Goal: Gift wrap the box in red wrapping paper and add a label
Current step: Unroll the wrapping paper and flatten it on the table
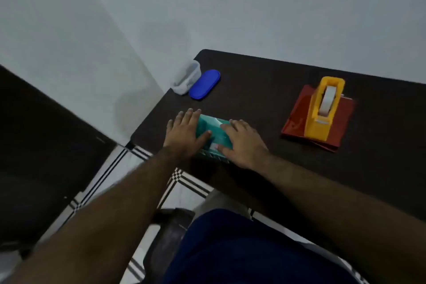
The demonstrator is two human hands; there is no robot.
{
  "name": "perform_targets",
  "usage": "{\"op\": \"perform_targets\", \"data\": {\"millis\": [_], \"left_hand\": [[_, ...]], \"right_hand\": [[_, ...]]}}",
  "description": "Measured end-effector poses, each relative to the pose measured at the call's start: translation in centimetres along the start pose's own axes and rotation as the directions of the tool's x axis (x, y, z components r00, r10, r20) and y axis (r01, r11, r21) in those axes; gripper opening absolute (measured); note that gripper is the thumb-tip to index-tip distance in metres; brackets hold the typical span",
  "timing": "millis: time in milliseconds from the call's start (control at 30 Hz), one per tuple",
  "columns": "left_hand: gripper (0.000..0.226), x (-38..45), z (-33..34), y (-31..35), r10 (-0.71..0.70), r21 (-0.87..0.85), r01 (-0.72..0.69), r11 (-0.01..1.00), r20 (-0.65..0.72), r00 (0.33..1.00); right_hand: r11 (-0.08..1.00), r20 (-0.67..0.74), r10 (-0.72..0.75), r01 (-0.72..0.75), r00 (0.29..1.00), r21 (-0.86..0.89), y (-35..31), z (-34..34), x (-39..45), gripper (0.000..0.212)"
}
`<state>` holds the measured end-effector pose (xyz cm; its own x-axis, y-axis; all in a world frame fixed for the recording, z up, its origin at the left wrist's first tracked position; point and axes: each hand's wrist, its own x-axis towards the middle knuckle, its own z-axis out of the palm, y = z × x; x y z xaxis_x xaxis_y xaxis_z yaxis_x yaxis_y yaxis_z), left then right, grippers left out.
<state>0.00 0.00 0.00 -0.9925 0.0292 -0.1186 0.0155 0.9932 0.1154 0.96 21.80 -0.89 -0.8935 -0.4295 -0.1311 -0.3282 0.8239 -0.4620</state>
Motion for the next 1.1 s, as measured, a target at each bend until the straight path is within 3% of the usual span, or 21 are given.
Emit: {"op": "perform_targets", "data": {"millis": [133,233,433,733,867,1000,1100], "left_hand": [[0.078,5.7,2.0,-3.4,-0.004,-0.126,0.010,0.992,0.046,0.999],[0.075,9.2,2.7,-3.9,0.050,-0.164,-0.043,0.985,0.038,0.998],[0.072,15.1,3.0,-4.6,0.195,-0.186,-0.196,0.963,-0.023,0.980],[0.047,17.9,4.7,-5.4,0.207,-0.106,-0.234,0.966,-0.215,0.954],[0.044,17.8,5.4,-6.1,0.227,-0.105,-0.265,0.958,-0.283,0.932],[0.039,15.9,4.1,-7.7,0.306,-0.191,-0.374,0.908,-0.308,0.901],[0.042,14.2,4.3,-9.3,0.418,-0.196,-0.480,0.855,-0.286,0.862]], "right_hand": [[0.995,-0.005,0.100,-0.100,0.995,-0.002,-1.5,3.0,4.9,0.076],[0.983,-0.125,0.177,-0.181,0.976,-0.023,-0.9,3.4,7.9,0.076],[0.925,-0.329,0.356,-0.381,0.875,-0.011,-2.0,2.9,13.6,0.041],[0.874,-0.464,0.249,-0.404,0.850,-0.270,-3.5,4.9,16.7,0.024],[0.852,-0.535,0.221,-0.429,0.816,-0.301,-3.9,5.3,16.5,0.029],[0.884,-0.405,0.248,-0.376,0.880,-0.277,-5.0,5.2,14.3,0.051],[0.874,-0.403,0.329,-0.437,0.854,-0.214,-5.9,6.5,11.4,0.060]]}}
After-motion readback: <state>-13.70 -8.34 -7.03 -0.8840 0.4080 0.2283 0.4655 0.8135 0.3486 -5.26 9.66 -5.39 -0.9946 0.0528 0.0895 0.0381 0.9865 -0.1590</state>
